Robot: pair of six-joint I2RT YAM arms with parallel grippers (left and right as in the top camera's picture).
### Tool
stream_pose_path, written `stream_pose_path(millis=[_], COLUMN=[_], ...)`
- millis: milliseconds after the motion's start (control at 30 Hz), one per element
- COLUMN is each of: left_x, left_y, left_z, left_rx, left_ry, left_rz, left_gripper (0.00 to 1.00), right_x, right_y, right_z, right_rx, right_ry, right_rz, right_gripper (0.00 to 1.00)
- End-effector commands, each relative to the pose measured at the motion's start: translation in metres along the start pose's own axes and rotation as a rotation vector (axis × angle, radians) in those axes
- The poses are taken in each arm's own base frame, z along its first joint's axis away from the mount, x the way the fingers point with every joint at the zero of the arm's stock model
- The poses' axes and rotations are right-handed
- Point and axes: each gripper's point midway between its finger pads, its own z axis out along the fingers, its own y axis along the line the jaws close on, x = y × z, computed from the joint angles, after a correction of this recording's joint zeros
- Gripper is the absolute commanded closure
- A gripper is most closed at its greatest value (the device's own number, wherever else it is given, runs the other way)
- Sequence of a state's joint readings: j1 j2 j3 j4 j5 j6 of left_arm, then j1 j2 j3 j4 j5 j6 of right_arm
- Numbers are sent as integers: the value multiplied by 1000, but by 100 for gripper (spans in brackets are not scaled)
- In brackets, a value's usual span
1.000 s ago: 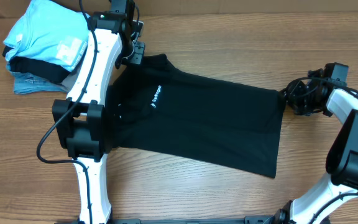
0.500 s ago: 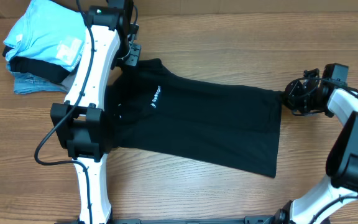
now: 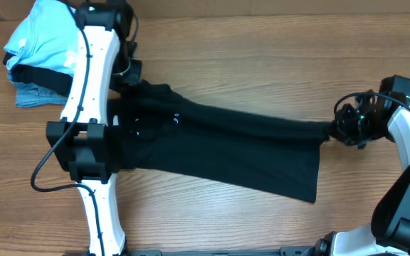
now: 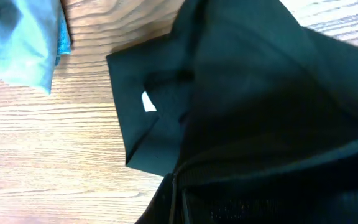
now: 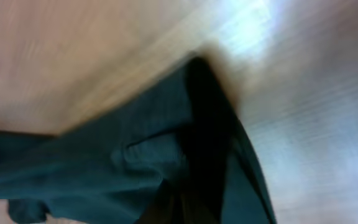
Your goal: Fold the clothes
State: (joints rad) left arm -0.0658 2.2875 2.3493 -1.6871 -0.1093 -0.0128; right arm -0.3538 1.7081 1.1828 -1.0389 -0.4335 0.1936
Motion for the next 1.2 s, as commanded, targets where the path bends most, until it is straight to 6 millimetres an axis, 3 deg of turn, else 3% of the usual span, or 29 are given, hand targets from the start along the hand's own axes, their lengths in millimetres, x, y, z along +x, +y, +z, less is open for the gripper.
stream_pose_path(millis=[0, 100, 267, 367, 700, 733, 833, 900, 933, 1067, 1167], left_x=[4, 14, 52, 69, 83, 85, 93, 100, 102, 105, 105], left_y=[0, -1, 3, 3, 11, 11, 11, 11, 10, 5, 5], left_z=[1, 11, 31, 33, 26, 27, 34, 40, 42, 42, 34], left_rx=[54, 58, 24, 22, 20, 21, 22, 22, 25, 54, 57], left_ry=[13, 62, 197, 238, 237, 246, 284, 314, 325, 333, 305], left_rz=[-41, -36, -26, -34, -64, -65, -65, -63, -63, -59, -60], left_gripper=[95, 95, 96, 96, 81, 82, 82, 81, 80, 69, 53], right_x=[7, 19, 34, 40, 83, 83, 84, 86, 86, 80, 75], right_y=[-17, -24, -31, -33, -61, -63, -65, -66, -67, -65, -59], right_z=[-11, -12, -14, -14, 17, 17, 16, 16, 16, 17, 20], right_rx=[110, 142, 181, 188, 218, 224, 232, 238, 245, 235, 194], right_ry=[2, 51, 105, 129, 243, 243, 245, 253, 250, 228, 210], right_rz=[11, 29, 53, 64, 129, 141, 151, 153, 151, 152, 144], right_gripper=[96, 96, 96, 96, 93, 92, 70, 48, 44, 40, 40])
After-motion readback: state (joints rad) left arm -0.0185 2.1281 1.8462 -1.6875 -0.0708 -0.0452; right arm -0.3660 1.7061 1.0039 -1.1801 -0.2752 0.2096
